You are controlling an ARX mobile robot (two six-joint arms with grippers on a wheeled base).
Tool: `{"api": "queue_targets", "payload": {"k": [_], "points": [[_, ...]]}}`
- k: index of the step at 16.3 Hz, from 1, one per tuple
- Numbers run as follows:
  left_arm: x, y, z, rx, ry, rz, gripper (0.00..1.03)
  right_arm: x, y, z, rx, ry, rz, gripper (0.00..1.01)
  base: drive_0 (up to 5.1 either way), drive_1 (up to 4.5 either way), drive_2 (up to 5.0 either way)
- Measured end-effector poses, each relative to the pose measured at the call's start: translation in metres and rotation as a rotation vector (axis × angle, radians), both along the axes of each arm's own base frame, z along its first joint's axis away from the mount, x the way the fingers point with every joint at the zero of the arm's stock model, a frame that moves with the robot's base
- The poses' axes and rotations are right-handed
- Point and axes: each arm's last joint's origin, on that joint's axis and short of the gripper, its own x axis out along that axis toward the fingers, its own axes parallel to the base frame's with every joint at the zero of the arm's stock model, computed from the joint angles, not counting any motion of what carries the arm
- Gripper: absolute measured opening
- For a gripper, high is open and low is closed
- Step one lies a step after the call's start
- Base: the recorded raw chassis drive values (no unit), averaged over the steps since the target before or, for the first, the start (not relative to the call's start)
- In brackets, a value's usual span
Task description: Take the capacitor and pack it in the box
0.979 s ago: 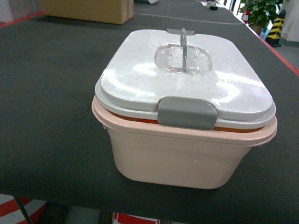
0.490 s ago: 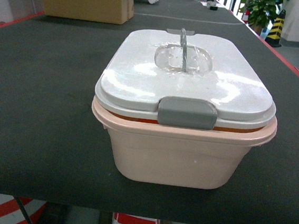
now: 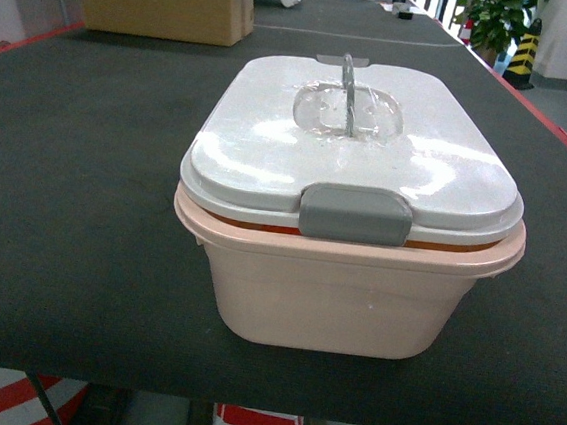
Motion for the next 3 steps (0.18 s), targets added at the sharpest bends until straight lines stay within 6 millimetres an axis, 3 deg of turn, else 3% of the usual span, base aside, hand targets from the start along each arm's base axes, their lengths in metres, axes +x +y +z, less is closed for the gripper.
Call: {"api": "queue_targets", "payload": {"k": [3], "points": [[0.0000, 0.0000, 0.0000, 0.000, 0.000, 0.000, 0.98, 0.0000, 0.0000, 0.0000, 0.000, 0.000, 0.000, 0.98, 0.0, 0.00, 0.0]]}}
